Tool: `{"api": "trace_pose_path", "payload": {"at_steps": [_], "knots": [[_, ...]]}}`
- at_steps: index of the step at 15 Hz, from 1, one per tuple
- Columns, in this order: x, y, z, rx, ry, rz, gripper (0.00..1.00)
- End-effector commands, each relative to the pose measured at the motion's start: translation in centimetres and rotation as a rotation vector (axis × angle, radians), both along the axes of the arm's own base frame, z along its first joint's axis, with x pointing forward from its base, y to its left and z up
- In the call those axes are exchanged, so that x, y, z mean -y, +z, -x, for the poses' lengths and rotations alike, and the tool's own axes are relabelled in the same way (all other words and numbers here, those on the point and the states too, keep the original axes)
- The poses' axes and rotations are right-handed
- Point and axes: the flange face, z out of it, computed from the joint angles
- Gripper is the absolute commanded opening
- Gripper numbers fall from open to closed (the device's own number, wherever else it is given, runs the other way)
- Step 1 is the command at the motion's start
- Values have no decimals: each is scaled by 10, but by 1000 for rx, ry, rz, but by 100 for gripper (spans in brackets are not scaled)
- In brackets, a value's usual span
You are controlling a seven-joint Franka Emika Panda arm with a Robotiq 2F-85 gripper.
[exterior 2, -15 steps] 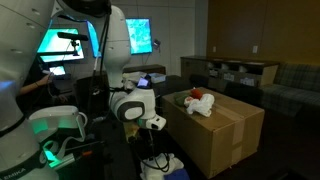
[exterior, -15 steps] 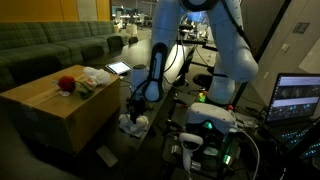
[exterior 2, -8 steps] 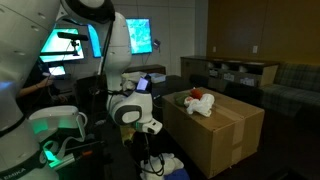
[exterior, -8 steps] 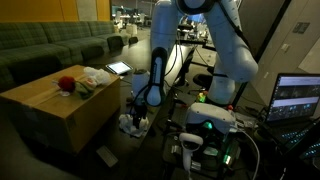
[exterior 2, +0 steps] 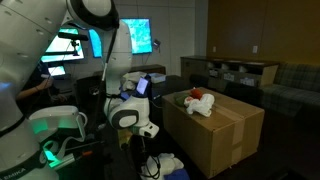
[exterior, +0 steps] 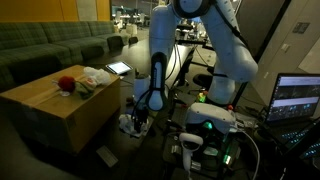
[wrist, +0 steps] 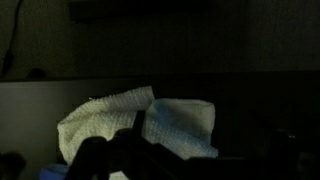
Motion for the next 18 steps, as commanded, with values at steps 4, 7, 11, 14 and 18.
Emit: {"api": "trace_pose_path", "payload": {"at_steps": [4,7,11,14,18], "knots": [[-6,-13,5,44,27,-52,100],[-2,-17,4,55,50,-46,100],[1,-20,2,71,86,-35,100],[5,-23,-3,78,109,-27,100],[8,-28,-8,75,130,-24,100]]}}
